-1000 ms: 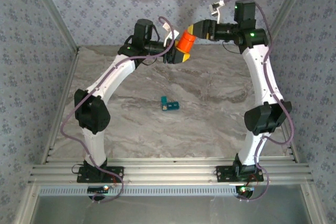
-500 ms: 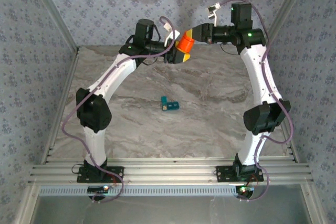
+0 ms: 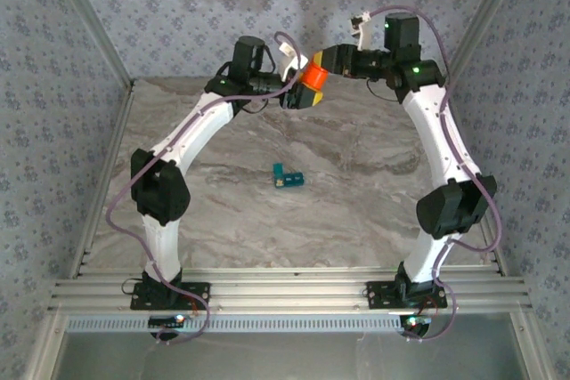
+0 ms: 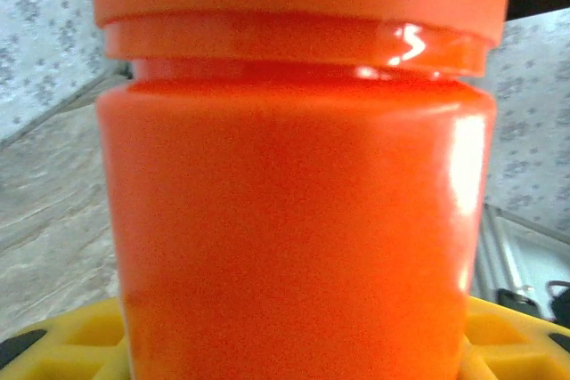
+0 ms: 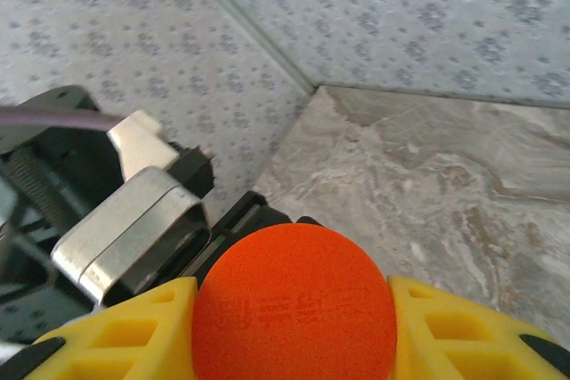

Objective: Sort the pills into containers

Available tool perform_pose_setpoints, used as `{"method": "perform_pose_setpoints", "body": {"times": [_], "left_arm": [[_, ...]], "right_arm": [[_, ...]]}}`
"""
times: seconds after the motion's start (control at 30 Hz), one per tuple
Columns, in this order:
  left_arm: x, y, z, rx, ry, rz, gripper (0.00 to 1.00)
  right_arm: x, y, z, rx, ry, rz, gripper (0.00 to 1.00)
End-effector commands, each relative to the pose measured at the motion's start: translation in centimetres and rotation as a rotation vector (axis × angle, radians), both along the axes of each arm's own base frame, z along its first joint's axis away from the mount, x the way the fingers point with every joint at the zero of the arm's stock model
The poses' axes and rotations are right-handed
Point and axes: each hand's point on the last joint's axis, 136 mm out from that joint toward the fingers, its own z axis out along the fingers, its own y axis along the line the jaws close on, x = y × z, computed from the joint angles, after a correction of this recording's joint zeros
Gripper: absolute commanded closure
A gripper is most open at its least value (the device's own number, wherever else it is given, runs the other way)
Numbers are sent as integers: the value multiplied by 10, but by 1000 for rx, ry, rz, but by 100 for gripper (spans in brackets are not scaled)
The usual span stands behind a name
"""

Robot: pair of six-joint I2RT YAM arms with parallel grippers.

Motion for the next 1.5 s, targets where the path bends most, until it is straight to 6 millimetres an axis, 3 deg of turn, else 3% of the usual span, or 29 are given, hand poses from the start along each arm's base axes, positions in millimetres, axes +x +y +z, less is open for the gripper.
{"method": "perform_pose_setpoints", "body": {"times": [0.0, 0.17, 0.4, 0.57, 0.73, 0.93, 1.2, 1.47], "left_arm": [[-6, -8, 62, -101, -259, 85, 100], [-9, -17, 62, -115, -312, 134, 100], [-9, -19, 61, -130, -303, 143, 100], [-7, -17, 59, -124, -296, 150, 100], [1, -9, 54, -106, -274, 164, 100], [5, 7, 56, -103, -248, 148, 100], [-10, 12, 58, -116, -173, -6, 100], [-31, 7, 57, -115, -72, -164, 100]], "right_arm": [[-7, 20, -41, -43, 133, -70, 62], [-4, 22, -57, -45, 153, -143, 62], [-3, 15, -51, -28, 152, -156, 60], [3, 3, -35, 17, 149, -171, 54], [7, -19, 1, 72, 84, -183, 30], [-11, -36, 39, 105, -26, -120, 17], [-13, -43, 40, 123, -76, 25, 16], [-19, -27, 46, 99, -99, 171, 13]]}}
